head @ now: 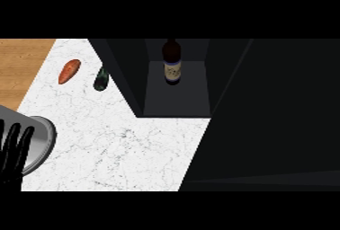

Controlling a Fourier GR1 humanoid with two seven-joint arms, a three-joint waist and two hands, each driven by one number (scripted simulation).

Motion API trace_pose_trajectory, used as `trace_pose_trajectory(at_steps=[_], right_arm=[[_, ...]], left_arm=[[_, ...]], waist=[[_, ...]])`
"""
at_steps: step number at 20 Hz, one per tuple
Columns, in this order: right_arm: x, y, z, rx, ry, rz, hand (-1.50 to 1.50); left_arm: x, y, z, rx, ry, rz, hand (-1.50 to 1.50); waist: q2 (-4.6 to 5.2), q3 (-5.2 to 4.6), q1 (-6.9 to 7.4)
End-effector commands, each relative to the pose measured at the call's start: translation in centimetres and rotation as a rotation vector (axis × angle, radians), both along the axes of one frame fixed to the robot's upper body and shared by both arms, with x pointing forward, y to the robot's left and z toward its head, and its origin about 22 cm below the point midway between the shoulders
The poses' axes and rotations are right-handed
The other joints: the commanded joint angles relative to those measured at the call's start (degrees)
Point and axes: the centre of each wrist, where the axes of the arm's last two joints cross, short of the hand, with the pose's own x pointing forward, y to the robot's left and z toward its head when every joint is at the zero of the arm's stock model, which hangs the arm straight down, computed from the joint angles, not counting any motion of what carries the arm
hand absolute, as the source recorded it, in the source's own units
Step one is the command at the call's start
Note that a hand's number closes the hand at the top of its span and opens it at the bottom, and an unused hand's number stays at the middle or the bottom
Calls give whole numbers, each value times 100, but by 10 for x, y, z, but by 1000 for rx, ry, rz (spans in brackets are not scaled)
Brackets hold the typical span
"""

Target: Pick up the wine, place it into the cabinet and close the cabinet

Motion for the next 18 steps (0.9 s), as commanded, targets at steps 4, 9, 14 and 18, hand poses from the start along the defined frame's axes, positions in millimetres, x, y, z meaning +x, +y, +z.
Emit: trace_pose_trajectory(at_steps=[4,9,14,18], right_arm=[[-27,26,10,67,-55,99,150],[-38,35,12,100,-65,65,150],[-19,63,3,57,-128,23,150],[-16,68,11,63,-169,-22,150]], left_arm=[[-2,32,-6,10,11,-7,-150],[7,41,9,27,19,1,-150],[11,46,20,2,20,-44,-150],[21,57,25,-17,8,-57,-150]], waist=[[-10,-12,6],[-37,-11,-61],[-7,-16,56],[0,-15,32]])
